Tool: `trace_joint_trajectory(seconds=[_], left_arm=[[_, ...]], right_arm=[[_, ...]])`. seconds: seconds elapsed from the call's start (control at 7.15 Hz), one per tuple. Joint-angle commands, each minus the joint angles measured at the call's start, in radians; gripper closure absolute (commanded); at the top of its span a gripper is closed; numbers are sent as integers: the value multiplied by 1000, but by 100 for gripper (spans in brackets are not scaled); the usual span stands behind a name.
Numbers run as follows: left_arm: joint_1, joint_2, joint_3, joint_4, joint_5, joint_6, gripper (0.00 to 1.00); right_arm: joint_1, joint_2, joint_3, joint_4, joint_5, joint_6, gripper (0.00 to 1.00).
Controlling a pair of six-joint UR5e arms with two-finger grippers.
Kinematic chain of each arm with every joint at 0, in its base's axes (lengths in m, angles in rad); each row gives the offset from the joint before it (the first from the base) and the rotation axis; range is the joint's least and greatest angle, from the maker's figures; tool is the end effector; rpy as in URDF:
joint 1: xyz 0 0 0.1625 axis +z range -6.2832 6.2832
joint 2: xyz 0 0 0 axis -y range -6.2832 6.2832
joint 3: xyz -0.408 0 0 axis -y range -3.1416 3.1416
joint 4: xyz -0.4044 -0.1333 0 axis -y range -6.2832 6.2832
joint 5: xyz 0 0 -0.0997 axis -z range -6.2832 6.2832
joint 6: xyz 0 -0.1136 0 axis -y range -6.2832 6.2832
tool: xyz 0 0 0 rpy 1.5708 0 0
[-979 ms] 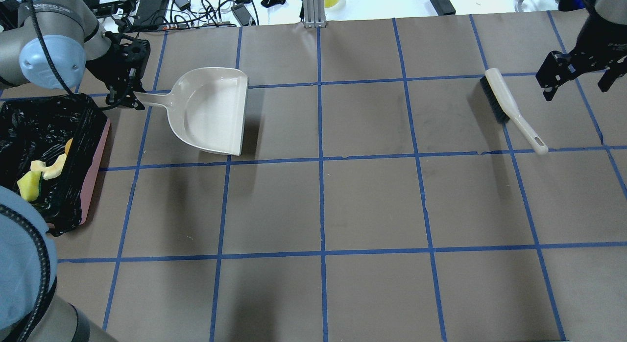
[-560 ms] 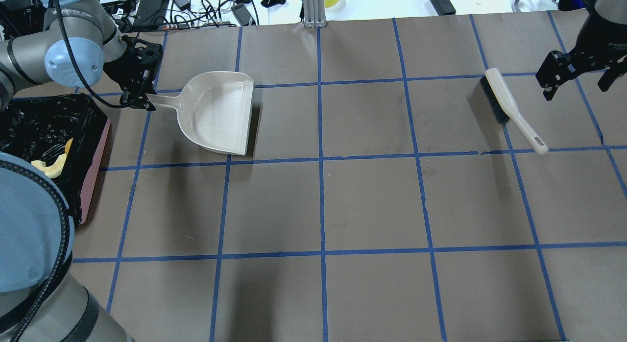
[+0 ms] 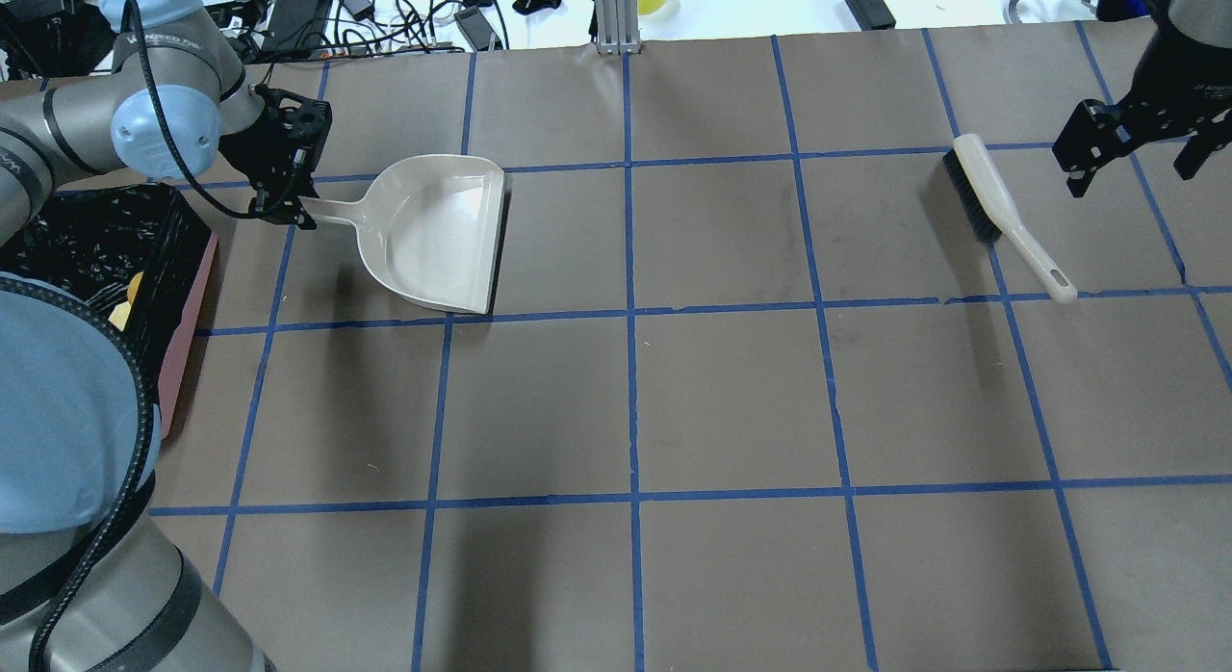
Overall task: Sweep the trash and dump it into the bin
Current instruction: 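Lower the emptied dustpan back onto the table with the left gripper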
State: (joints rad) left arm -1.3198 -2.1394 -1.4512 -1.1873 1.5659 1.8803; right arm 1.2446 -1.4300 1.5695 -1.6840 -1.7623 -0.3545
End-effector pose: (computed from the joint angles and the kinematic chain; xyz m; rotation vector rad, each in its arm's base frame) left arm 0.0382 -0.6881 0.2109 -2.2417 -2.1145 -0.0423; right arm -0.0719 -0.5610 0.3961 0.0457 -2.9666 -0.1319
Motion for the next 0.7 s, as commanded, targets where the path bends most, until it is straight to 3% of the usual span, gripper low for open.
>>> trace_joint_trajectory(seconds=[0.0, 0.14, 0.28, 0.56], left_arm=[[-1, -5, 0, 0, -4, -6, 59], [-1, -5, -6, 0, -4, -13, 34], [-1, -2, -6, 0, -4, -21, 27], [-10, 39, -6, -9, -6, -90, 27]], right_arm=[[-1, 5, -5, -5, 59, 8, 0], [1, -6, -17, -10, 169, 79, 0], [37, -12, -66, 13, 172, 201, 0], [196, -23, -181, 175, 158, 439, 0]])
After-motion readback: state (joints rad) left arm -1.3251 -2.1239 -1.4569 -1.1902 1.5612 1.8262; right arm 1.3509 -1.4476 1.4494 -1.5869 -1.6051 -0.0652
